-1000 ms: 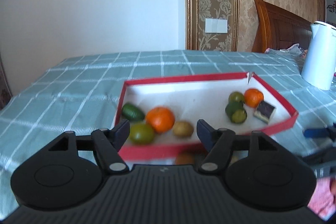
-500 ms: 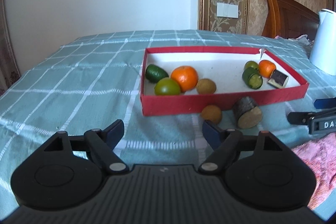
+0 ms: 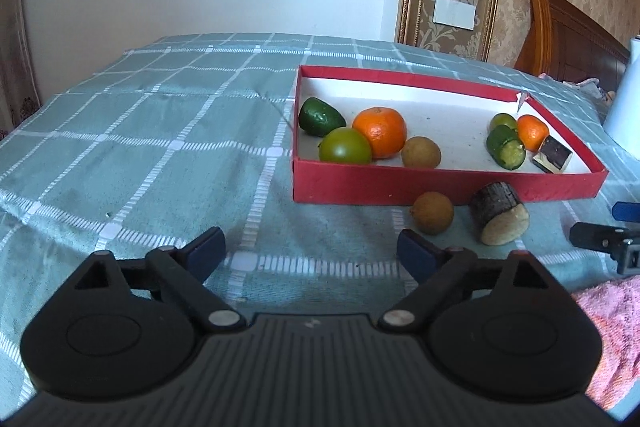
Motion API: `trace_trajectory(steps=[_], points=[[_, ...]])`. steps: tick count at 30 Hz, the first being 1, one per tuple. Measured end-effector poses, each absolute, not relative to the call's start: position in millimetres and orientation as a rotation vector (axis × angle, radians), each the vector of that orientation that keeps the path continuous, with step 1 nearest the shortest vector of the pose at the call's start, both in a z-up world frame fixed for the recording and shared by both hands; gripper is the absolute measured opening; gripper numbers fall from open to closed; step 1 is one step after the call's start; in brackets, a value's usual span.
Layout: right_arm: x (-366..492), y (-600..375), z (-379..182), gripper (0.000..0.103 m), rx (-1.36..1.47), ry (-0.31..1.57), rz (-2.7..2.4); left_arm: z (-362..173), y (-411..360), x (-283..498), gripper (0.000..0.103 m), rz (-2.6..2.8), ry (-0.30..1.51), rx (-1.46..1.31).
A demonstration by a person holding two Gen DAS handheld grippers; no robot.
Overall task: Organize fruits
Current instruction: 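Move the right tool to the dark cylindrical chunk and close on it, then carry the dark chunk into the box, stand it upright, open the right tool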
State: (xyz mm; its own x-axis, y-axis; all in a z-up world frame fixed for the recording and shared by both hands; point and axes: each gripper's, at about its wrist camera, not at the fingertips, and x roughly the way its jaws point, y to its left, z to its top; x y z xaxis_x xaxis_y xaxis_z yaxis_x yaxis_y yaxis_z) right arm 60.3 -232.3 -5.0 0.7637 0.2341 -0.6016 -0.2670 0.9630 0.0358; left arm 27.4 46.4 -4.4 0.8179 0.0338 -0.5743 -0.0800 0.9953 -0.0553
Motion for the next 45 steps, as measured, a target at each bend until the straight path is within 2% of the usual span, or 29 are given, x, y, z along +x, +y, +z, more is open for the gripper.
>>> trace_trajectory(steps=[3, 9, 16, 24, 28, 34, 36, 39, 45], points=[[55.2, -230.5, -3.3, 0.102, -0.034, 0.621, 0.295, -4.6, 49.4, 29.1, 0.103, 0.049, 0.618, -0.098], [51.5, -229.2, 2.7, 0.102, 0.141, 0.666, 0.386, -5.1, 44.3, 31.9, 0.103, 0.063, 0.636, -0.062], [50.7, -202.6, 11.2, 0.102, 0.183, 0.669, 0.412, -5.5, 43.8, 31.8, 0.103, 0.065, 0.637, -0.057], [62.3, -162.6, 16.6, 0.101, 0.104, 0.668, 0.381, -5.5, 42.1, 32.6, 0.103, 0.068, 0.642, -0.048], [72.0, -155.4, 13.9, 0.097, 0.102, 0.708, 0.372, -5.6, 42.3, 32.6, 0.103, 0.068, 0.642, -0.048], [73.6, -147.2, 7.8, 0.08, 0.081, 0.716, 0.372, -5.6, 42.3, 32.7, 0.103, 0.068, 0.642, -0.047], [72.0, -145.0, 8.0, 0.062, 0.076, 0.713, 0.394, -5.7, 42.3, 32.7, 0.103, 0.068, 0.642, -0.047], [66.9, -141.9, 9.4, 0.042, 0.056, 0.701, 0.429, -6.0, 41.9, 32.9, 0.103, 0.071, 0.645, -0.038], [59.7, -144.7, 13.2, 0.035, 0.029, 0.668, 0.443, -5.4, 41.1, 33.0, 0.103, 0.07, 0.644, -0.043]])
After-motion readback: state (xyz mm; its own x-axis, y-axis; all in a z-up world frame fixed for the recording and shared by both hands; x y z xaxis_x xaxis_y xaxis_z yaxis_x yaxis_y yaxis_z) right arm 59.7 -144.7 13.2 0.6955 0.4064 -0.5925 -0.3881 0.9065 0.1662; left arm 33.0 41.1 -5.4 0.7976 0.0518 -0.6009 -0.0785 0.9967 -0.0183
